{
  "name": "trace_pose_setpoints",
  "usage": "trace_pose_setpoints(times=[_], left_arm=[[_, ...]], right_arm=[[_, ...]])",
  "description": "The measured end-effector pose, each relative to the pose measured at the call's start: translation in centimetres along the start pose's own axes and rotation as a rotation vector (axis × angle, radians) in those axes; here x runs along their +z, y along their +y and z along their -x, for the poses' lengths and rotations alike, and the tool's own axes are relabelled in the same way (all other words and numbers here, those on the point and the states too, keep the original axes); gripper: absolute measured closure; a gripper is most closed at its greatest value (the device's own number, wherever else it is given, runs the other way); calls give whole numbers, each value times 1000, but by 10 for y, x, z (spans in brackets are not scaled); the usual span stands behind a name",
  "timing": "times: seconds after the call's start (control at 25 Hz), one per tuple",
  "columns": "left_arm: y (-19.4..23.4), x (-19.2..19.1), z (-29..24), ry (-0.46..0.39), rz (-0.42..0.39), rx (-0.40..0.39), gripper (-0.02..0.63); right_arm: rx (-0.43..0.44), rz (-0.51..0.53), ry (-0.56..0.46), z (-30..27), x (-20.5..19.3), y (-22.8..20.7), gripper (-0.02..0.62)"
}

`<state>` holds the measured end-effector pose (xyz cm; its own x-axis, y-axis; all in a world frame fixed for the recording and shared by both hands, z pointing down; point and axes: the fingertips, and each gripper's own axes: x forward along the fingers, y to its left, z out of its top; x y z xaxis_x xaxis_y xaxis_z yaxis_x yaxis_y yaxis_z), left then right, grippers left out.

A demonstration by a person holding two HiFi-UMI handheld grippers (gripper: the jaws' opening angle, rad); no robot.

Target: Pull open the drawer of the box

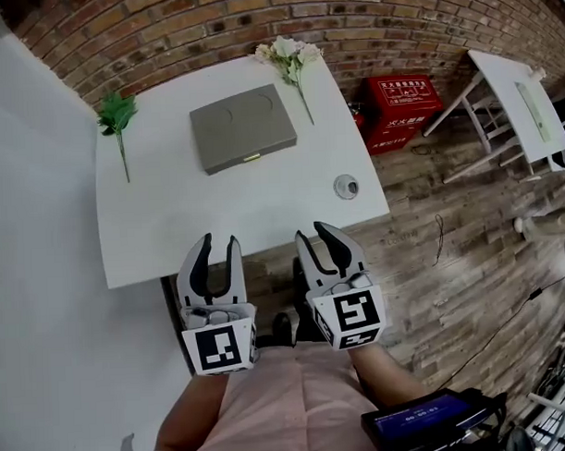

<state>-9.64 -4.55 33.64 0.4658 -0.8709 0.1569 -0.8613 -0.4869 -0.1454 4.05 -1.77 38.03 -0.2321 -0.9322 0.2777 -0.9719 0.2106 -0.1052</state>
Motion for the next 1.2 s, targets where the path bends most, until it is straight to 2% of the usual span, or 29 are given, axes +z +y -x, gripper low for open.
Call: trace_pose_setpoints(times=[0.32,0.6,0.92,1.08,1.2], left_arm=[[3,21,-69,1,-18,68,466],[12,42,-105,-2,-29,154,466],[40,61,-113,-15,-30,247,466],[56,59,-116,-21,-16,276,469],[61,58,-124,-10,10,264,472]], right_arm=[[93,-10,-5,-66,27,-43,483],[180,-7,-33,-112,59,-66,486],[277,-10,-69,-146,92,-56,486],[314,-20,-50,-161,91,-45,486],[315,-28,-22,-172,85,-41,486]])
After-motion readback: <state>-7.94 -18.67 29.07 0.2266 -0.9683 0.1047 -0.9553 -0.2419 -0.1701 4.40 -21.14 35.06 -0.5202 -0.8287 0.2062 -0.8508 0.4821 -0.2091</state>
